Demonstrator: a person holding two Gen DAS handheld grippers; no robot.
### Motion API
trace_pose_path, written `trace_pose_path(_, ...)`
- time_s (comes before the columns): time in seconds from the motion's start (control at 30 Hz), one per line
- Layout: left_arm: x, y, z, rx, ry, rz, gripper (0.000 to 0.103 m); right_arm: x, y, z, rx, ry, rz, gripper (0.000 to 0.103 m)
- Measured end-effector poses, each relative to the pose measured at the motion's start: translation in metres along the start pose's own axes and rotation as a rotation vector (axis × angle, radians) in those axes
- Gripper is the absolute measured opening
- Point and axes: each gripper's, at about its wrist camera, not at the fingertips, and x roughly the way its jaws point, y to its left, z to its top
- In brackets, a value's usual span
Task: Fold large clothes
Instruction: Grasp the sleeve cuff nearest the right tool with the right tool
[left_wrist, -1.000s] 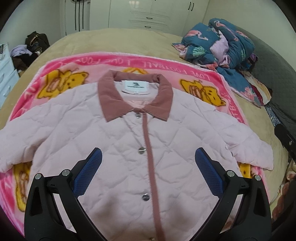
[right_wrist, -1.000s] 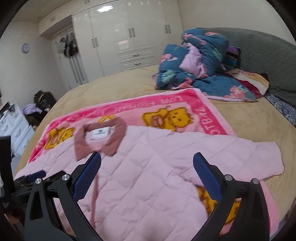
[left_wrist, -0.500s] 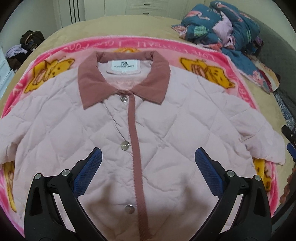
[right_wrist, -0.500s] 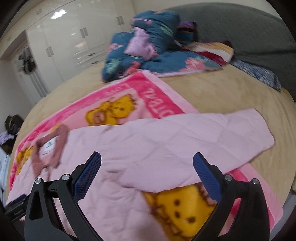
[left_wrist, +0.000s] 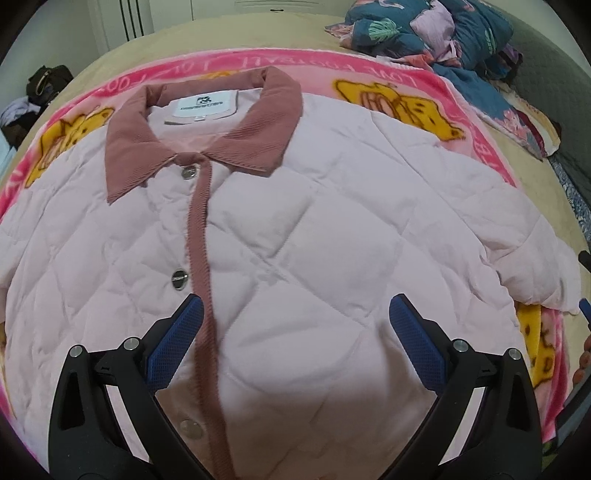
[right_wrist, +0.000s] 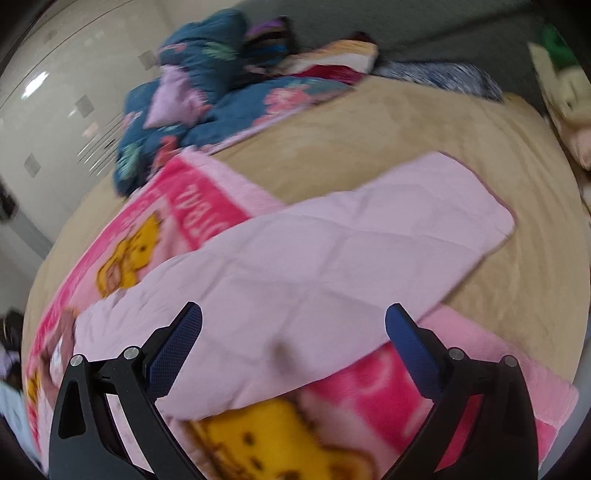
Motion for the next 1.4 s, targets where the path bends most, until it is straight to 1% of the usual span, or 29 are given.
trace_pose_path(0.13,0.003,-0.007,0.004,0.011,-0.015,0.019,0.094,0.010,-0.037,0.008,0.109,0.005,-0.053,0.099)
trace_pose_path(0.27,0.004,-0.005,0.007,0.018,-0.021,0.038,0.094,0.025,-0.066,0.011,0.201,0.027,-0.095,0.099)
trace_pose_path(0.33,0.002,-0.001,0.009,0.017,-0.029,0.045,0.094,0.036,-0.082,0.014,0.261,0.043,-0.091,0.099)
trace_pose_path(0.5,-0.006,0.017,0.014,0.007,-0.042,0.048,0.094,0.064,-0.111,0.021,0.396,0.065,-0.028,0.098)
trace_pose_path(0.53,-0.009,0.021,0.016,0.003,-0.046,0.048,0.094,0.068,-0.116,0.022,0.420,0.056,-0.028,0.090)
trace_pose_path(0.57,-0.011,0.025,0.017,-0.003,-0.051,0.048,0.094,0.069,-0.120,0.023,0.429,0.034,-0.030,0.075)
trace_pose_path(0.6,-0.014,0.028,0.019,-0.005,-0.056,0.048,0.094,0.069,-0.123,0.024,0.437,0.018,-0.029,0.070)
trace_pose_path(0.63,-0.016,0.031,0.021,-0.005,-0.063,0.049,0.094,0.070,-0.126,0.025,0.448,0.013,-0.025,0.057)
trace_pose_path(0.67,-0.019,0.034,0.022,-0.004,-0.070,0.053,0.094,0.068,-0.130,0.026,0.464,-0.002,0.000,0.041)
trace_pose_path(0.73,-0.025,0.039,0.025,0.001,-0.080,0.067,0.094,0.061,-0.129,0.030,0.461,-0.040,0.043,0.024)
trace_pose_path(0.77,-0.029,0.043,0.027,0.001,-0.087,0.066,0.094,0.051,-0.124,0.034,0.441,-0.075,0.074,0.019)
trace_pose_path(0.87,-0.041,0.051,0.031,0.001,-0.110,0.070,0.094,0.021,-0.094,0.047,0.331,-0.153,0.151,0.015)
trace_pose_path(0.9,-0.045,0.054,0.032,-0.002,-0.115,0.068,0.094,0.013,-0.086,0.050,0.304,-0.169,0.175,0.015)
trace_pose_path(1.0,-0.056,0.065,0.036,-0.028,-0.126,0.049,0.094,-0.023,-0.043,0.062,0.159,-0.233,0.256,0.014)
trace_pose_path(1.07,-0.066,0.074,0.039,-0.041,-0.137,0.040,0.094,-0.041,-0.021,0.064,0.084,-0.262,0.299,0.014)
trace_pose_path(1.13,-0.074,0.082,0.041,-0.050,-0.148,0.038,0.094,-0.065,0.012,0.064,-0.021,-0.303,0.343,0.014)
trace_pose_path(1.2,-0.083,0.090,0.042,-0.057,-0.155,0.027,0.094,-0.083,0.040,0.063,-0.095,-0.327,0.377,0.014)
trace_pose_path(1.3,-0.097,0.103,0.045,-0.075,-0.165,-0.002,0.094,-0.104,0.073,0.060,-0.161,-0.337,0.423,0.014)
trace_pose_path(1.4,-0.110,0.115,0.048,-0.087,-0.185,-0.019,0.094,-0.120,0.103,0.054,-0.212,-0.341,0.450,0.013)
